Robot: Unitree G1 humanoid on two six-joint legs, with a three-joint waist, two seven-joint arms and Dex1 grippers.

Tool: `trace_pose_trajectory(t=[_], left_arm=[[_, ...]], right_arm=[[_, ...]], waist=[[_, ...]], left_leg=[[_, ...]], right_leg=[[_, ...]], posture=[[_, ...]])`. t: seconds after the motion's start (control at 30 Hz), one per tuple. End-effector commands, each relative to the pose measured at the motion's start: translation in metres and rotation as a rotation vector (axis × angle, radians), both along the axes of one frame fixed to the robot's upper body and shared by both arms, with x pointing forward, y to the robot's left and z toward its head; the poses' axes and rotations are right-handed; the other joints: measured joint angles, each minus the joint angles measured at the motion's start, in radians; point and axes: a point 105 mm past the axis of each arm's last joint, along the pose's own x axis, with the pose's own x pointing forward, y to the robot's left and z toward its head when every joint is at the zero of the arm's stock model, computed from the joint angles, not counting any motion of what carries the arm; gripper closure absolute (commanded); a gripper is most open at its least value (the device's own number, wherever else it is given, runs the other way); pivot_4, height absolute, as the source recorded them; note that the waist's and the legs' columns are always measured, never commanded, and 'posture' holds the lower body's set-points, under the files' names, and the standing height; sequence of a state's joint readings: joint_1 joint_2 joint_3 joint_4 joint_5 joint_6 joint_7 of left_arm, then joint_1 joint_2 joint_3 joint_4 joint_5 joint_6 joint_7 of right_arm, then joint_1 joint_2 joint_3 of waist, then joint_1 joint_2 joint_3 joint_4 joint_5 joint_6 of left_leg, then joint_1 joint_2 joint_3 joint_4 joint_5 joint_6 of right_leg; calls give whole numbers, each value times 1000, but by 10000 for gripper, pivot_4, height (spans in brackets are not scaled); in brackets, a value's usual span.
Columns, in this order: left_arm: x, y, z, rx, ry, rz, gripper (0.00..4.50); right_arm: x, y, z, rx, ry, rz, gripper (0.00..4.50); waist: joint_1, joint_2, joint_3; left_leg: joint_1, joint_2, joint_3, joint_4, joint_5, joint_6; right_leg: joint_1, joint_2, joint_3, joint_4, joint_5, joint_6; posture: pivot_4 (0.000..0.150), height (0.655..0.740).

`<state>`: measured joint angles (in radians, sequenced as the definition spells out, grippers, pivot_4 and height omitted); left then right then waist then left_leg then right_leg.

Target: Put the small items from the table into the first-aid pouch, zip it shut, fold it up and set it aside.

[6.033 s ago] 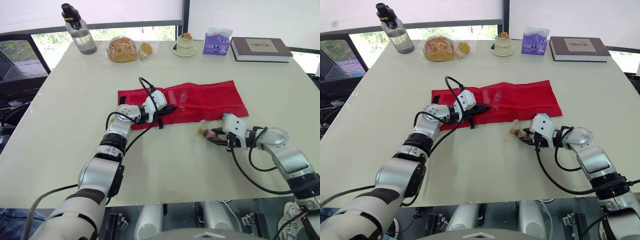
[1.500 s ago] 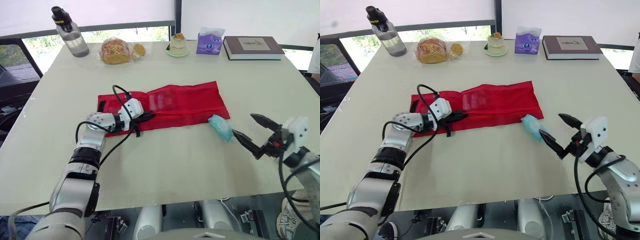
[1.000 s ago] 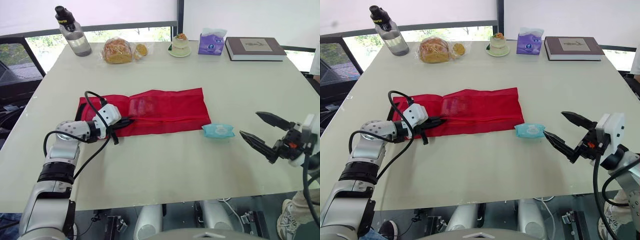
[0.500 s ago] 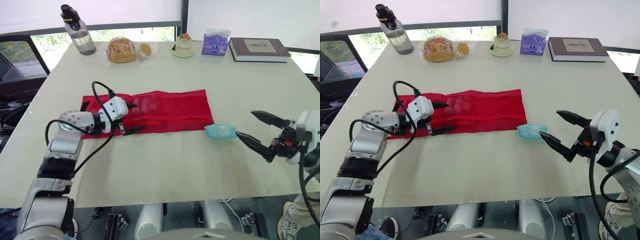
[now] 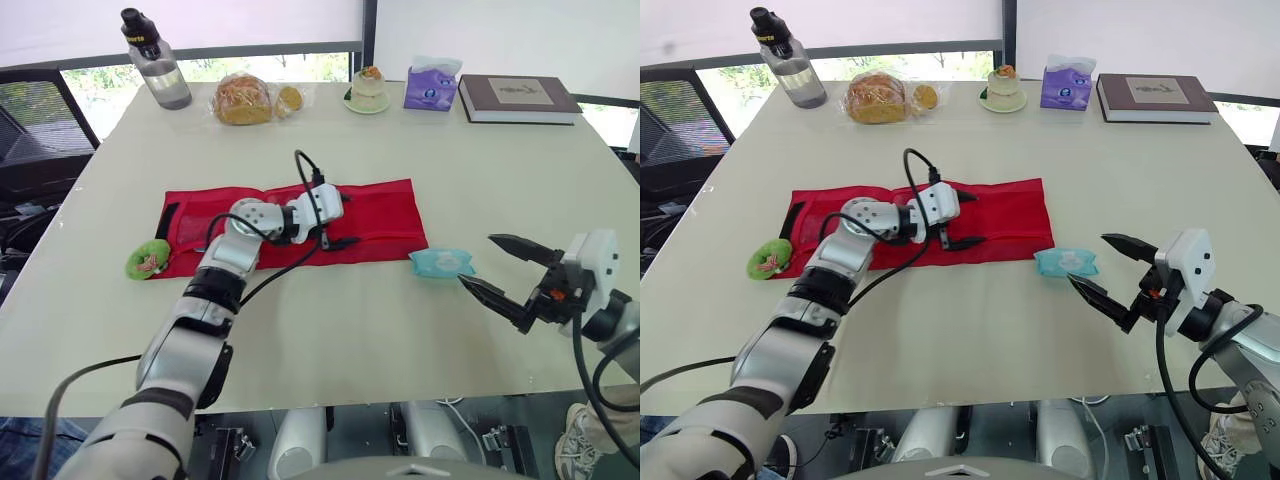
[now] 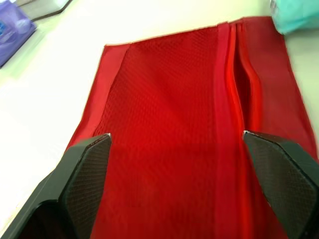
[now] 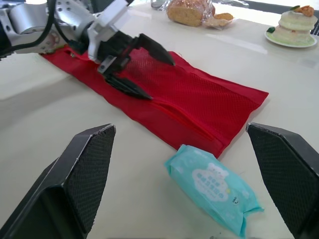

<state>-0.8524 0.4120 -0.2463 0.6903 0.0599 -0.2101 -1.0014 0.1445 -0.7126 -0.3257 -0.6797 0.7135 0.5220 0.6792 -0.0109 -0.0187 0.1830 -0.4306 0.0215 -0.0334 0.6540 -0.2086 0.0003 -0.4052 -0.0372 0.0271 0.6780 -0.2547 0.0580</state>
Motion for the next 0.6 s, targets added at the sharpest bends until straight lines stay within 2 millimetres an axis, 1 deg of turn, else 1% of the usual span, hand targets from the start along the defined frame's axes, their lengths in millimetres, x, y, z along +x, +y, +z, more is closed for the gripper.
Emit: trace_pose_trajectory(t=[0.03, 0.1, 0.17, 0.47, 0.6], left_arm=[[4, -15, 9, -19, -47, -47, 323], [4, -20, 5, 2, -49, -66, 323], [4, -20, 2, 34, -61, -78, 323], [1, -22, 2, 16, -64, -106, 323], [-1, -21, -2, 36, -61, -117, 323]], right_arm=[[-4, 3, 11, -10, -63, -8, 0], [-6, 2, 9, -16, -56, -13, 0], [-7, 1, 8, -19, -54, -22, 0], [-4, 0, 7, -24, -61, -38, 0], [-2, 0, 6, -27, -64, -37, 0]], waist=[[-3, 0, 0], [-2, 0, 0], [-2, 0, 0], [-1, 0, 0], [-1, 0, 0]], left_leg=[[0, 0, 0, 0, 0, 0], [0, 0, 0, -1, 0, 0], [0, 0, 0, -1, 0, 0], [0, 0, 0, 0, 0, 0], [0, 0, 0, 0, 0, 0]], right_leg=[[0, 0, 0, 0, 0, 0], [0, 0, 0, 0, 0, 0], [0, 0, 0, 0, 0, 0], [0, 1, 1, 0, 0, 0], [0, 1, 1, 0, 0, 0]], posture=[[1500, 7400], [1500, 7400], [1500, 7400], [1500, 7400], [1500, 7400]])
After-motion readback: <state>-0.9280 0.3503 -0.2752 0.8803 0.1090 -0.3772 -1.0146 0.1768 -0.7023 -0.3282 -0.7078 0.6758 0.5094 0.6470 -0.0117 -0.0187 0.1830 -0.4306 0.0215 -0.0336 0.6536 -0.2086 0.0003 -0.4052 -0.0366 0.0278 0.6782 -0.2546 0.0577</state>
